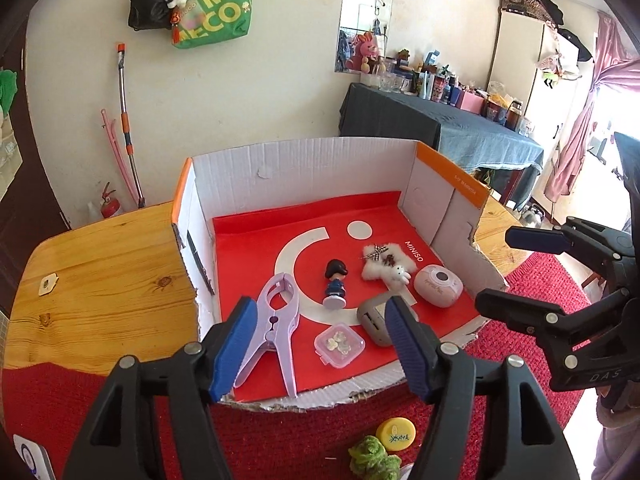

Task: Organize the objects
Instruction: 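Withdraw both tools from the box back toward the remaining items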

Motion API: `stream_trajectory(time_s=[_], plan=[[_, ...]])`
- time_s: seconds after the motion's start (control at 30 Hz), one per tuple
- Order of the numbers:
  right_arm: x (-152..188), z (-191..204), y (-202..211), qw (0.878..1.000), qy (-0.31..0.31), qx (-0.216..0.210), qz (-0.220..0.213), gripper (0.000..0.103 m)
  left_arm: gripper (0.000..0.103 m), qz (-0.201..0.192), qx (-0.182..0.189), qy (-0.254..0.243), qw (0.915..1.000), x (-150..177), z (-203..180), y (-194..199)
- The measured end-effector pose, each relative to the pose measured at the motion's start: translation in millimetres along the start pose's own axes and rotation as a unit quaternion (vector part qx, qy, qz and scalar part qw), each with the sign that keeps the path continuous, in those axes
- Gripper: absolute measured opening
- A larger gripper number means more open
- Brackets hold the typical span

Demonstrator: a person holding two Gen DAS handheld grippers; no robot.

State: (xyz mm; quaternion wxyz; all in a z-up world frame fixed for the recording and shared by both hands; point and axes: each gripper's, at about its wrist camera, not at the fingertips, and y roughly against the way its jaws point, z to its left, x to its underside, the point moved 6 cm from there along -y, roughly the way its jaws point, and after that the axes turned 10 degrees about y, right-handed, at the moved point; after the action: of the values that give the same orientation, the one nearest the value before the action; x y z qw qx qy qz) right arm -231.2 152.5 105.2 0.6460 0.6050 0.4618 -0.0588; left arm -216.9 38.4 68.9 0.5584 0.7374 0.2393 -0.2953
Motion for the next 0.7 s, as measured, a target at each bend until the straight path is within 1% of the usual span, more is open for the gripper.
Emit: stream_trajectory(time_s=[0.27, 0.37, 0.47, 0.57, 0.7], plan=[[16.7, 21.7, 23.8, 1.000, 0.000, 0.000, -0.031, 0.082, 0.080, -0.025, 0.003, 0.006, 0.9997, 21.5, -4.8, 28.8], [26.6, 28.4, 26.9, 0.999, -0.007, -0.010, -0.036, 0.082, 0.080, -0.022, 0.008, 0.013, 0.9996, 33.3, -4.9, 34.3], [39.0, 34.0, 25.4, 0.999, -0.015, -0.018, -0.035, 0.083, 0.081, -0.021, 0.009, 0.021, 0.9995, 47.8, -3.6, 37.6], [52.7, 37.7, 18.2, 0.999, -0.023, -0.019, -0.027, 0.083, 0.082, -0.020, 0.002, 0.026, 0.9995, 62.3, -0.8, 36.5], [70.7, 39.3, 2.4, 0.999, -0.043, -0.026, -0.010, 0.083, 0.082, -0.002, 0.004, 0.039, 0.9992, 84.3, 2.7, 27.5]])
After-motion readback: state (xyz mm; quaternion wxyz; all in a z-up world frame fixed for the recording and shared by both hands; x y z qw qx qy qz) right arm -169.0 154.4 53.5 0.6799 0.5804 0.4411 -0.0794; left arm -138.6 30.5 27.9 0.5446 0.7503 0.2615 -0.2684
